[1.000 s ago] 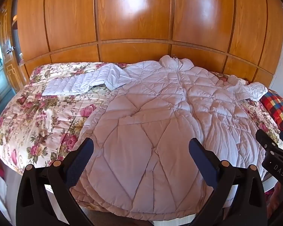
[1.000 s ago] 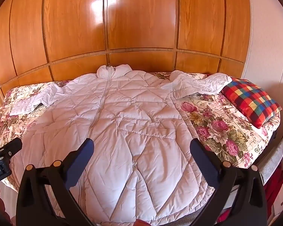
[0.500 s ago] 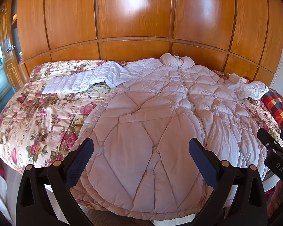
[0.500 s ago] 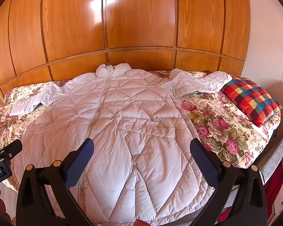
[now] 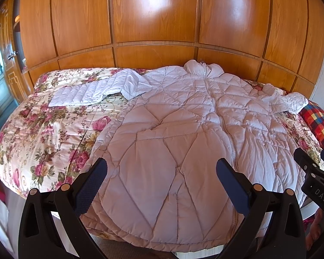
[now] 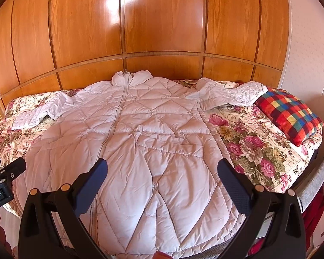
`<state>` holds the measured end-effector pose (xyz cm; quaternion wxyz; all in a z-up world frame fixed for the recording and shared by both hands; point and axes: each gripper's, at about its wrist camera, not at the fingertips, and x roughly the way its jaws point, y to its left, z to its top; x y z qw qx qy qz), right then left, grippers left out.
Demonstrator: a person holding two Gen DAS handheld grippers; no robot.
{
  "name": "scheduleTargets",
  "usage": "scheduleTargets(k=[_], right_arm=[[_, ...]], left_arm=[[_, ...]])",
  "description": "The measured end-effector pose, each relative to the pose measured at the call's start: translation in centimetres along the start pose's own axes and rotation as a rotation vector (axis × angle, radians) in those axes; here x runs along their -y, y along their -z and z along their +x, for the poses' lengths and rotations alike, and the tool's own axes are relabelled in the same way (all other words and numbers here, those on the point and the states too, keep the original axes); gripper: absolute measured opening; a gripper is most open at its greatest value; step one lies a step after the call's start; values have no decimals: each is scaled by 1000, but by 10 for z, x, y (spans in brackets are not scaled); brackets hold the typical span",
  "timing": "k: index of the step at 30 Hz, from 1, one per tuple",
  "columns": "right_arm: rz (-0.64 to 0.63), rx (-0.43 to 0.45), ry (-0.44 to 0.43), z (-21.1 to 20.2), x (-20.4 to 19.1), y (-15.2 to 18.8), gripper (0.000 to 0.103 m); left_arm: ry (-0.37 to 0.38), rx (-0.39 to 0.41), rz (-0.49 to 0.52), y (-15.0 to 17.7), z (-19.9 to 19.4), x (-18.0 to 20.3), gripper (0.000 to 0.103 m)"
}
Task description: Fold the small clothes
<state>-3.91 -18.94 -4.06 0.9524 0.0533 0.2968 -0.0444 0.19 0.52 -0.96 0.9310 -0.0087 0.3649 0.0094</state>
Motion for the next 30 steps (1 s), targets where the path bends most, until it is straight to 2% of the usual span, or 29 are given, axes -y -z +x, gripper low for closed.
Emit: scheduleTargets(k=[30], right_arm=[[1,-7,-1,1,2,0,101]], left_arm=[[0,-5,1,2,0,0,100]])
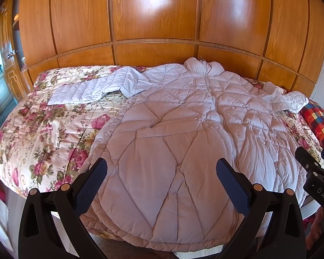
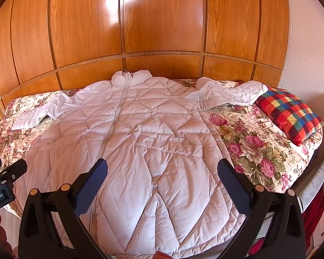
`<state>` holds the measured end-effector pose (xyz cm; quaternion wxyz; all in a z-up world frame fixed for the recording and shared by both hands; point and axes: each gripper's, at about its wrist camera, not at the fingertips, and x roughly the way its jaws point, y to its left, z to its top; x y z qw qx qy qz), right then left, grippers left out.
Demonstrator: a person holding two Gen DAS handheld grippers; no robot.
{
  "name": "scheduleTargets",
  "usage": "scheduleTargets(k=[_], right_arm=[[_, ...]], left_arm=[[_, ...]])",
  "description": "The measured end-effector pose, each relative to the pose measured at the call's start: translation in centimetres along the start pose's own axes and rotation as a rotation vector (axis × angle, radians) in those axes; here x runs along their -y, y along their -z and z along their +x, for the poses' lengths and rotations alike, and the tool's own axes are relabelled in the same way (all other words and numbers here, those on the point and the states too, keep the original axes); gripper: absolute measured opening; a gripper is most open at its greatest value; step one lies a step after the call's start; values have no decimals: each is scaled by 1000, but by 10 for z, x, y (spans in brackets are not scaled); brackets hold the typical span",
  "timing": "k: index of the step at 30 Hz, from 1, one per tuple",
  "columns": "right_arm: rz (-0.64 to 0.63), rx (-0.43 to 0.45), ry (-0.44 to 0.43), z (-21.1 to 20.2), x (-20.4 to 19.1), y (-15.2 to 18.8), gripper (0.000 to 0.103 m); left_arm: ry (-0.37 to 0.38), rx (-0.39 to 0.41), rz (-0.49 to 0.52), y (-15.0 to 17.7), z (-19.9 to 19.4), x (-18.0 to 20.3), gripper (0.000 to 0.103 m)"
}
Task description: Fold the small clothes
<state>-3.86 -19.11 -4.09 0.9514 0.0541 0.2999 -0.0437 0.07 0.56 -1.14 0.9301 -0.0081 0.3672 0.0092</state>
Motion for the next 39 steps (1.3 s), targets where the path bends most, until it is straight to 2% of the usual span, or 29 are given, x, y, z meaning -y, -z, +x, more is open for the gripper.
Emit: scheduleTargets(k=[8,12,16,18,20,23,25,27,30,33,34,37,39], right_arm=[[5,0,-7,1,2,-2,101],[8,13,-39,5,6,-6,101],[-34,78,-168,10,15,-15,101],[-5,107,-165,14,26,-19,101],[21,90,-157,23,38,-24,101],[20,14,-119,47,60,-29,101],[58,-12,-138,60,80,-29,101],[150,-57,-156,80,107,-31,101],[301,-112,-173,111,153,-37,101],[409,-107,-163,138,196,-49,99],[430,-103,-146,145,209,-53,97],[509,-110,-122,173,249,-65,76],[560,-124,-100,194,273,-71,70]], left_arm=[[8,-11,-4,2,3,0,100],[12,-39,-9,-5,13,0,100],[111,-129,-32,-15,35,-5,100],[153,-131,-83,-20,46,-12,100],[189,-103,-122,-28,56,-16,100],[176,-85,-103,-45,72,-15,100],[139,-59,-57,-57,86,-11,100],[112,-49,-34,-67,99,-12,100],[95,-48,-68,-84,125,-23,100],[60,-13,-108,-98,147,-34,100],[42,-2,-120,-103,155,-38,100],[-29,19,-136,-112,171,-47,100],[-57,12,-160,-116,185,-56,100]])
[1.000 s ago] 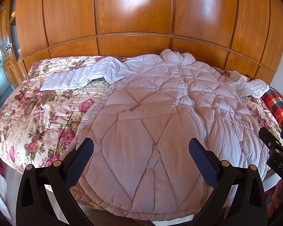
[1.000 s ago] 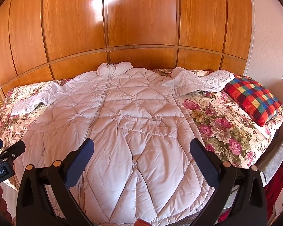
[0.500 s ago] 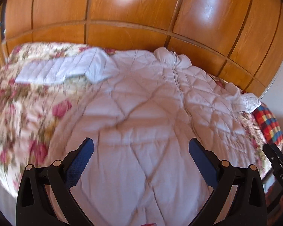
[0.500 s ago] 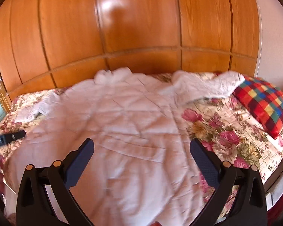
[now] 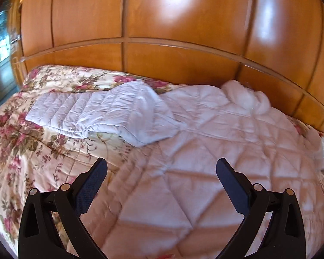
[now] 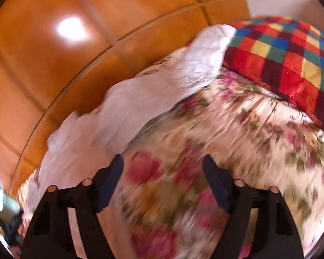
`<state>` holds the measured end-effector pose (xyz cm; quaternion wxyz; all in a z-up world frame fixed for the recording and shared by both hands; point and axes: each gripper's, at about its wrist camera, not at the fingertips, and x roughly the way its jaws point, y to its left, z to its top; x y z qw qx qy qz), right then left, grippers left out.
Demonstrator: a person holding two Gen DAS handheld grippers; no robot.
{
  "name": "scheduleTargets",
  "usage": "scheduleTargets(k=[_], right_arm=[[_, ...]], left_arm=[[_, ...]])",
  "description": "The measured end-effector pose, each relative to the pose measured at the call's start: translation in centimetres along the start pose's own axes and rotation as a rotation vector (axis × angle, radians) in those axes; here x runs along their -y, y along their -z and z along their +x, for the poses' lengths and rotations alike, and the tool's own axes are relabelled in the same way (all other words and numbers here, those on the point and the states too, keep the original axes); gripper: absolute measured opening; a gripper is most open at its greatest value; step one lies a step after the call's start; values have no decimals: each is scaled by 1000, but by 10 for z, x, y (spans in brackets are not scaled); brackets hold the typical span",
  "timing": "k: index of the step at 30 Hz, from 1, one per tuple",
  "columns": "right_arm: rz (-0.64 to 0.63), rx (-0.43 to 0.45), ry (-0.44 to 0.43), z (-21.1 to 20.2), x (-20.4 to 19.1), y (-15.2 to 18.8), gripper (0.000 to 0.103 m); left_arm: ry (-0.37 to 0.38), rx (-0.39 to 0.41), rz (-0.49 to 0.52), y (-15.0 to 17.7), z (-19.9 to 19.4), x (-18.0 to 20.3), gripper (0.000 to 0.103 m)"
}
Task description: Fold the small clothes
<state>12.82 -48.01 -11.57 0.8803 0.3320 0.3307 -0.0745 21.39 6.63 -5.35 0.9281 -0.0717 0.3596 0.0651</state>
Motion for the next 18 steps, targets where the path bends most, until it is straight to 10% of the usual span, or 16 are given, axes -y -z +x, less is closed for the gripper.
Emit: scheduleTargets(k=[18], right_arm=[[257,78,100,97,86,-137,41]], left_arm=[[-42,-159,-81,37,59,-26,100]])
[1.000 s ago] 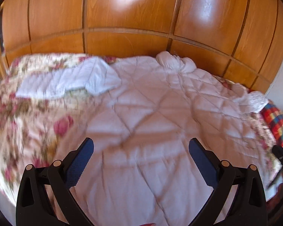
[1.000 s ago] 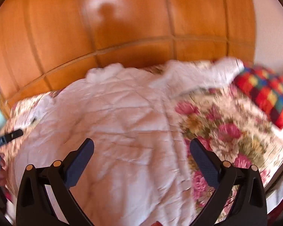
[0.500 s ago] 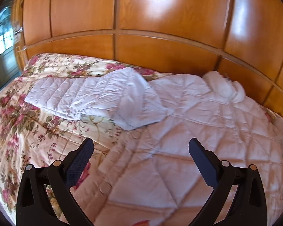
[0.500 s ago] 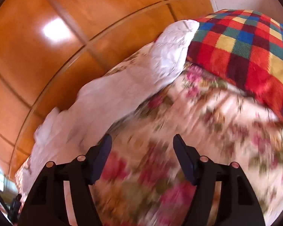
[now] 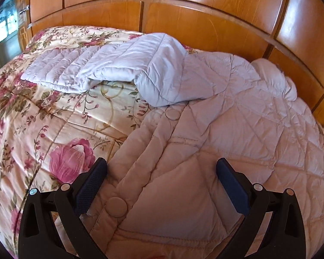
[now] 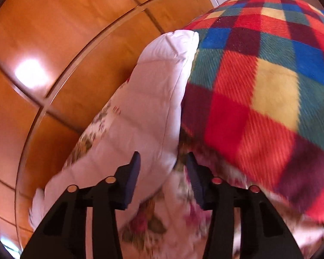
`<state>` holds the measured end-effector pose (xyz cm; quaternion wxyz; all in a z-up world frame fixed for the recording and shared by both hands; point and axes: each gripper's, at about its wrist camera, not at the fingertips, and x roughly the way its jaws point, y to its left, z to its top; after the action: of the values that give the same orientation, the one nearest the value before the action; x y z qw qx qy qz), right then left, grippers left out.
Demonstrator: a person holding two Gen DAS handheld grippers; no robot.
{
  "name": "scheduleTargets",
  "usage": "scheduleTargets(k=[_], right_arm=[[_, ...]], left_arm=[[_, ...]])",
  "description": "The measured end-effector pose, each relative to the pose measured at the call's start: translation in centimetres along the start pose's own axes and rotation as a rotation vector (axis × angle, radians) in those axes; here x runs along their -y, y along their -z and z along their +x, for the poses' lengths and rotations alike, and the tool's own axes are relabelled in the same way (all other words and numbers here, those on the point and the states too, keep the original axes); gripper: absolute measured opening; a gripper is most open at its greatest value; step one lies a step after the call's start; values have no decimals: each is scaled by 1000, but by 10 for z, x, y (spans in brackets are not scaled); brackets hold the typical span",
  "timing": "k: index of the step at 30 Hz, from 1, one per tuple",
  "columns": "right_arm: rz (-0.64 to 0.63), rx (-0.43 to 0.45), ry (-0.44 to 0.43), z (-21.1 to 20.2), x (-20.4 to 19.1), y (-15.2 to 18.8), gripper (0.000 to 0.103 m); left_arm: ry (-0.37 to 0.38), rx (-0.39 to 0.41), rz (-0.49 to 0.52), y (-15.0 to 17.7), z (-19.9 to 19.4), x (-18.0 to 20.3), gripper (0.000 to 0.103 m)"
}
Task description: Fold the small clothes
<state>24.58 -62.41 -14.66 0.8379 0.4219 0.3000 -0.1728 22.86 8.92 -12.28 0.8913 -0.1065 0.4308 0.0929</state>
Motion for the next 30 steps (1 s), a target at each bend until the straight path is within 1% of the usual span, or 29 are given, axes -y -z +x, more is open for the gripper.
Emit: scheduleTargets(k=[2,4,7,9,11,13,16,18,21,24,26,28,29,30], right_arm=[[28,11,-1,3,5,-5,40],[45,17,-13,9,9,-11,35],[45,8,-25,20,8,-12,14],[33,0,-50,24,4,-14,5],[14,16,-66,24,-3,-18,4],[-12,41,-65,12,-10,-21,3],[-49,113,-35,-19,-22,-29,3],[-71,163,-48,-41,-34,-33,3],[-168,223,-75,-74,-72,-30,3],[-268,267,-117,-104,-118,-17,3],[-350,294,-136,-118,-155,-3,3],[-467,319,-140,-127,-197,19,3],[-529,327,-137,-129,-215,31,3],[-617,338,-128,-129,-238,51,3]], left_arm=[[-16,-20,14,0,5,3,100],[-12,-36,11,0,9,2,100],[0,-48,-1,0,11,-1,100],[-4,-50,2,-1,12,0,100],[-9,-56,7,-1,13,1,100],[-15,-63,13,-2,13,2,100],[-6,-73,7,-4,14,1,100],[8,-73,1,-6,14,0,100],[59,-41,-37,-5,9,-8,100],[103,-12,-76,-4,4,-15,100],[126,15,-93,-3,-1,-18,100],[153,46,-111,-1,-7,-22,100],[168,62,-124,-1,-9,-24,100],[179,71,-134,0,-11,-25,100]])
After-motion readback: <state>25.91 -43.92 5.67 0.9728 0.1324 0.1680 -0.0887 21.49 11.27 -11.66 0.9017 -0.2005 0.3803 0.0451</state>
